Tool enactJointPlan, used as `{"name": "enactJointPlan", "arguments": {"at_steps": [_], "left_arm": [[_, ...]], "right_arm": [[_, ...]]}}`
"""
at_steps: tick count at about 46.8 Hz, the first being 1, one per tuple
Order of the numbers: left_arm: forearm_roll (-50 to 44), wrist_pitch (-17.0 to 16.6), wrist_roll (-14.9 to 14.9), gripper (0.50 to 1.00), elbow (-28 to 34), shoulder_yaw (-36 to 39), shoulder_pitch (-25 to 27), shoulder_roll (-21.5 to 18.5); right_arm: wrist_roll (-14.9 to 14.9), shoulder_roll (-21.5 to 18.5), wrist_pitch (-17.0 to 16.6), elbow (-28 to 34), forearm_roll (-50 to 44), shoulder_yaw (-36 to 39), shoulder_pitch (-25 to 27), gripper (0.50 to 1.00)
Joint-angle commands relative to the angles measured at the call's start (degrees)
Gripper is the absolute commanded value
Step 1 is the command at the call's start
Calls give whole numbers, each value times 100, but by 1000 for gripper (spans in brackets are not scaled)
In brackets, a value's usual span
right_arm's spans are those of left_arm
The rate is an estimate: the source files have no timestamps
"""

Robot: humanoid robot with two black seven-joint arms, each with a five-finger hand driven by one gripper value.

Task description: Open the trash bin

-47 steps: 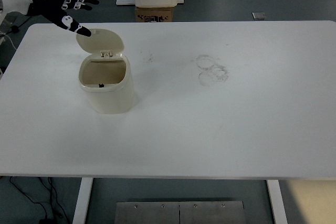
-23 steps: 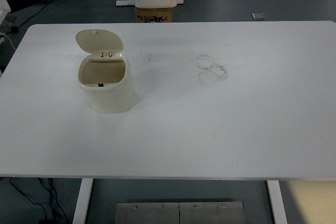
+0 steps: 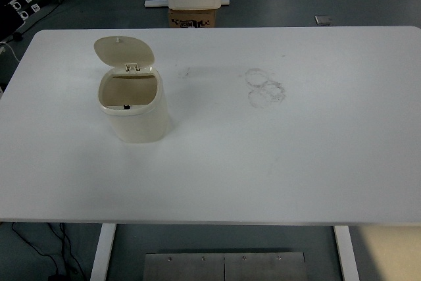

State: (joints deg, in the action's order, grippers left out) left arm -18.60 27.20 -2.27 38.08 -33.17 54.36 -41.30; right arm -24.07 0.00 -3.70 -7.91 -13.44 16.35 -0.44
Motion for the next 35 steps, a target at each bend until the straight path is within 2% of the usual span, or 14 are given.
{"name": "enactJointPlan", "arguments": {"at_steps": [1,9,13,17,25,35], "left_arm": [[-4,5,7,1000,-292,-277,-224,227],[-4,48,16,1000,-767,-594,-619,588],[-4,285,16,1000,-942,-673,-787,790],[-4,470,69,1000,-1179,-779,-831,940],[-4,567,113,1000,-1663,-884,-857,1309],[5,620,262,1000,-1787,-884,-928,1538]], "right_arm": [[-1,0,1,0,0,0,0,991],[-1,0,1,0,0,0,0,991],[-1,0,1,0,0,0,0,991],[-1,0,1,0,0,0,0,991],[-1,0,-8,-9,17,8,9,991],[-9,0,-8,-9,8,0,17,991]]}}
